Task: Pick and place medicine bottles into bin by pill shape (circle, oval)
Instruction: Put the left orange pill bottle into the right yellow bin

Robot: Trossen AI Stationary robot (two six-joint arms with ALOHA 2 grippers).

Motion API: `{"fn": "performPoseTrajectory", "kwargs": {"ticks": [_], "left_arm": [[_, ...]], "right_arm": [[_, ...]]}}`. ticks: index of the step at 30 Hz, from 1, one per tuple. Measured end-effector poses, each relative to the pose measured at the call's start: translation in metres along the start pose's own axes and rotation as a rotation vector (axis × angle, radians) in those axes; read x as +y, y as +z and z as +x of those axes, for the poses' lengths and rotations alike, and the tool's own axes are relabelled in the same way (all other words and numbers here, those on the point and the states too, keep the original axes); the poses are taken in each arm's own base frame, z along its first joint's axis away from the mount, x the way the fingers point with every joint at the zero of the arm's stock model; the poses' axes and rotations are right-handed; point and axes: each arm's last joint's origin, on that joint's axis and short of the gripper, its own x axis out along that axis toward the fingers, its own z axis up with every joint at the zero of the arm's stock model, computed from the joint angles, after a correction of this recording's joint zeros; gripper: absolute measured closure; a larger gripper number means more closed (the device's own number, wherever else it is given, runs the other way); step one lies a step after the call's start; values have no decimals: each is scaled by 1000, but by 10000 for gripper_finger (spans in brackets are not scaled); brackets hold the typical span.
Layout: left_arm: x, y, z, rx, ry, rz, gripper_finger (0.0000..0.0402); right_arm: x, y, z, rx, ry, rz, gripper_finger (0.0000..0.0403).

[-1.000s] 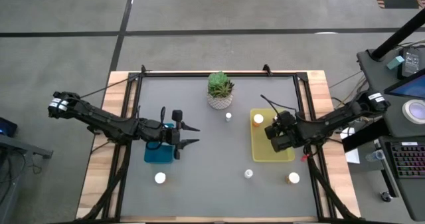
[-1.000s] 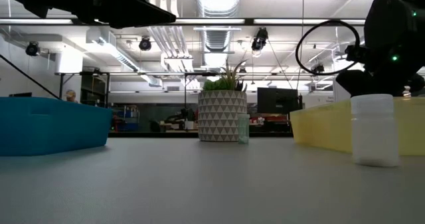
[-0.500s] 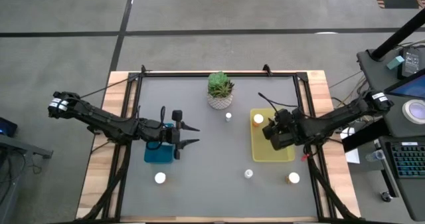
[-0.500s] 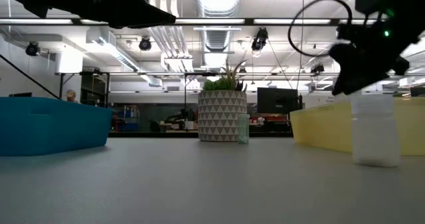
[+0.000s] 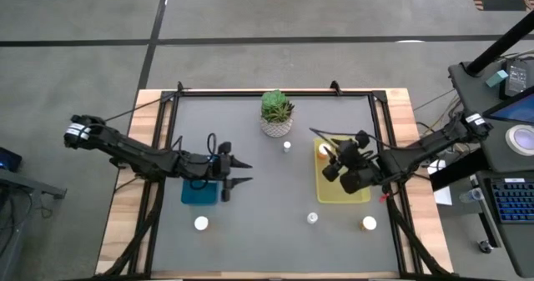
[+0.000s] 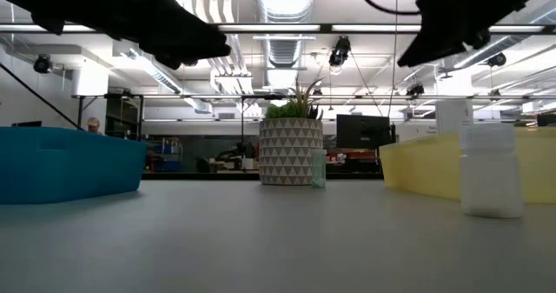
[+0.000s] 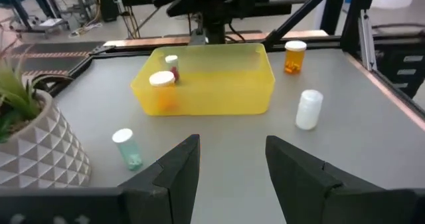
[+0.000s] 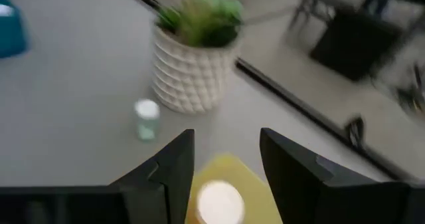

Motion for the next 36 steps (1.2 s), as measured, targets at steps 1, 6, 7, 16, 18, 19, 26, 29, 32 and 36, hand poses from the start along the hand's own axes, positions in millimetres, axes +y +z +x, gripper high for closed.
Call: {"fn": "performPoseTrajectory", "kwargs": {"ticks": [1,6,7,16,18,19,26,29,32,36], "left_arm": [[0,0,2,-2,0,-14,244],[-3,0,10,16,1,-71,244],[-4,1,11,19,-2,-85,244],[-23,14,9,1,-106,-111,244],[-28,19,8,33,-120,-140,244],[-30,21,8,72,-121,-165,244],[-50,34,-7,570,-64,-455,244],[-67,41,-19,777,-55,-580,244],[-86,40,-32,961,-42,-660,244],[-101,32,-44,1097,54,-733,244]], "right_arm": [[3,1,-1,-21,16,-21,243],[18,8,-7,-106,136,-120,253],[21,10,-8,-113,189,-137,255],[37,21,-13,-161,502,-197,262],[39,20,-12,-155,500,-206,261],[39,19,-11,-152,499,-212,262],[45,14,-6,-134,485,-236,262],[50,12,-4,-132,485,-237,263],[55,9,-1,-131,485,-241,266],[65,4,5,-124,483,-252,265]]}}
